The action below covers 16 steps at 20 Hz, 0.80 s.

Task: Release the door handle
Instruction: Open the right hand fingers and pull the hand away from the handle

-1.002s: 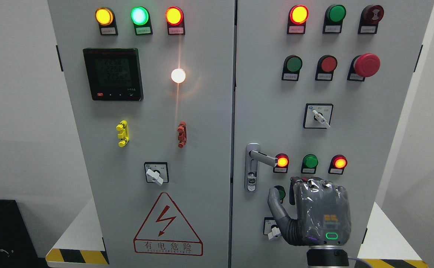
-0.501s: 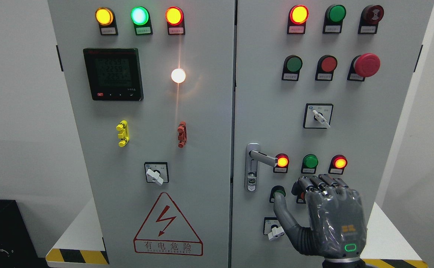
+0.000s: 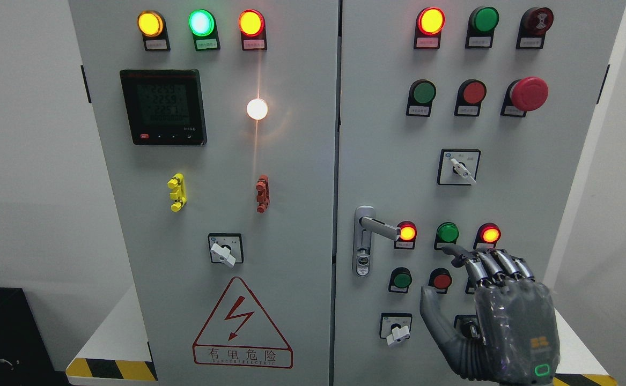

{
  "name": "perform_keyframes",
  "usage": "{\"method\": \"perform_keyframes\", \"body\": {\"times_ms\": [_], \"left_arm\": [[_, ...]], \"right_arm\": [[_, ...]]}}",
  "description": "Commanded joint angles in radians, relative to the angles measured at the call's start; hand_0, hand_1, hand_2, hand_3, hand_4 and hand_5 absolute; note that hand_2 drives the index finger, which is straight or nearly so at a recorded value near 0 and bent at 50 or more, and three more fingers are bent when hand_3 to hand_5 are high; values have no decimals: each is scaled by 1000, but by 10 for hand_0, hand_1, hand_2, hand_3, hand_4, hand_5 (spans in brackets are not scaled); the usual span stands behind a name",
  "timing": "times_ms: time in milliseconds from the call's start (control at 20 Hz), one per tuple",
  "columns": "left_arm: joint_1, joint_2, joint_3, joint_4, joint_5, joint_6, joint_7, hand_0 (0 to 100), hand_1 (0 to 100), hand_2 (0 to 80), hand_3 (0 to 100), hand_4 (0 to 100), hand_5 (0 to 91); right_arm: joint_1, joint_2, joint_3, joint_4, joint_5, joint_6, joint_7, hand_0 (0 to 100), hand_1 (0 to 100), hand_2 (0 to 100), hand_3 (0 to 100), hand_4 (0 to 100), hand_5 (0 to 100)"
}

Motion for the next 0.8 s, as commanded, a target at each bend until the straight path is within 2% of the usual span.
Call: {"method": "perform_keyframes", "body": {"times_ms": [0, 751], "left_arm": [[17, 0, 0, 0, 0, -1, 0, 120, 556, 0, 0, 0, 0], [17, 0, 0, 0, 0, -1, 0, 120, 556, 0, 0, 0, 0]], "right_arm": [[1, 4, -62, -11, -46, -4, 4, 563, 232, 127, 121, 99, 10], [1, 4, -48, -11, -46, -13, 9, 552, 247, 106, 130, 127, 32]]}}
